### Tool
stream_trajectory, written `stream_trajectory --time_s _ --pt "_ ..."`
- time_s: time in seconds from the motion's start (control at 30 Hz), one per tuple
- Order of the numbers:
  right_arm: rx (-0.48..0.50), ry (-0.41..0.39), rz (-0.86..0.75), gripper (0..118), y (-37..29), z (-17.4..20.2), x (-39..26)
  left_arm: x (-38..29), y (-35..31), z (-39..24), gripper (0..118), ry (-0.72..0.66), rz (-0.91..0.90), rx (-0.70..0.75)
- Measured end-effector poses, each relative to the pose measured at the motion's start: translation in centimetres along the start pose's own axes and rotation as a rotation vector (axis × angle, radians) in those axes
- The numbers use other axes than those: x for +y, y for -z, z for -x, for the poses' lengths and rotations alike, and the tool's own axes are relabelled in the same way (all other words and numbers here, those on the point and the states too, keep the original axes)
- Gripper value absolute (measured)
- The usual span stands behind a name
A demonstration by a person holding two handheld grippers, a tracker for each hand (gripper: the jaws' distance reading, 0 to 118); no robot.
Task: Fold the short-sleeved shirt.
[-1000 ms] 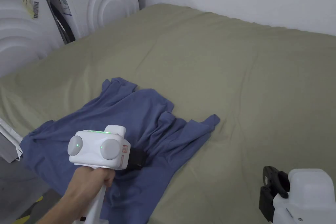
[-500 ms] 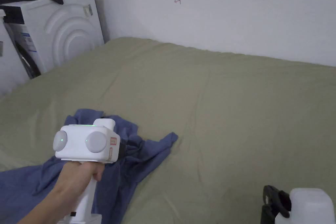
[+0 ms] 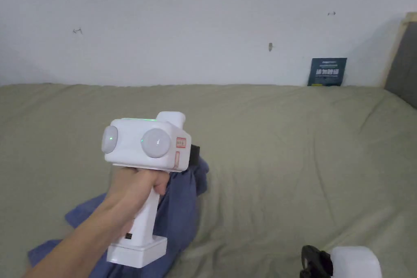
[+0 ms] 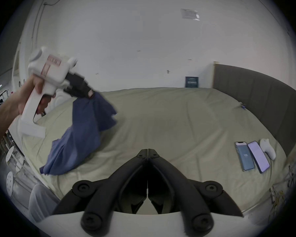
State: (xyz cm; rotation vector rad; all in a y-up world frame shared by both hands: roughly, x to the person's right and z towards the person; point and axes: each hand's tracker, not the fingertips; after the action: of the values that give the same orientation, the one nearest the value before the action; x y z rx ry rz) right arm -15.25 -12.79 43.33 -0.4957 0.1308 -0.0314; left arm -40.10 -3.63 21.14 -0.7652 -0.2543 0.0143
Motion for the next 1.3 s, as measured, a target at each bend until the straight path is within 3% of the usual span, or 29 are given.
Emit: stream_trajectory --time_s 0.23,0.57,0.6,0.63,0.67,0.7,0.8,0.9,1.0,1.03,1.07,1.1,1.13,1.3 --pt "-0.084 0.074 0.034 0 -0.3 -4.0 -1.3 2.1 4.7 -11.5 7 0.151 0.005 -0.188" --pt "-0.102 0.12 0.132 0 2.3 -6.0 -2.8 -8.0 19.7 -12.8 9 0.181 0.31 -0.037" --pt "-0.103 0.116 0.131 0 2.4 -5.9 -2.7 -8.6 20.2 -12.4 23 0.169 0.297 -0.042" --pt "-0.103 0.11 0.132 0 2.5 -5.9 -2.7 -9.2 20.6 -12.2 70 0.155 0.296 -0.029" --pt "-0.102 0.102 0.135 0 2.6 -6.0 -2.6 -9.5 20.6 -11.8 103 0.149 0.288 0.025" --pt "-0.1 0.097 0.137 0 2.8 -6.0 -2.6 -9.8 20.6 -11.1 118 0.142 0.274 0.016" --pt "-0.099 0.089 0.142 0 3.2 -6.0 -2.4 -9.8 18.7 -9.0 115 0.042 0.285 -0.071" --pt "-0.095 0.087 0.131 0 3.0 -5.7 -1.9 -10.1 13.5 -7.2 112 0.065 0.186 -0.042" --pt "-0.087 0.063 0.103 0 2.2 -4.9 -1.2 -10.5 6.3 -5.0 98 0.092 0.061 0.004" --pt "-0.081 0.059 0.088 0 1.9 -4.7 -1.0 -10.9 3.8 -4.1 80 0.081 0.022 0.018" --pt "-0.077 0.058 0.076 1 1.5 -4.4 -0.7 -11.4 1.1 -3.1 54 0.07 -0.027 0.025" --pt "-0.071 0.054 0.056 1 1.1 -4.1 -0.4 -11.9 -1.7 -2.2 18 0.065 -0.073 0.034" --pt "-0.069 0.047 0.041 0 0.8 -3.8 -0.1 -12.5 -3.8 -1.3 0 0.055 -0.114 0.066" --pt "-0.056 0.023 -0.049 0 -1.2 -1.9 1.4 -16.4 -14.3 2.5 0 -0.001 -0.32 0.241"
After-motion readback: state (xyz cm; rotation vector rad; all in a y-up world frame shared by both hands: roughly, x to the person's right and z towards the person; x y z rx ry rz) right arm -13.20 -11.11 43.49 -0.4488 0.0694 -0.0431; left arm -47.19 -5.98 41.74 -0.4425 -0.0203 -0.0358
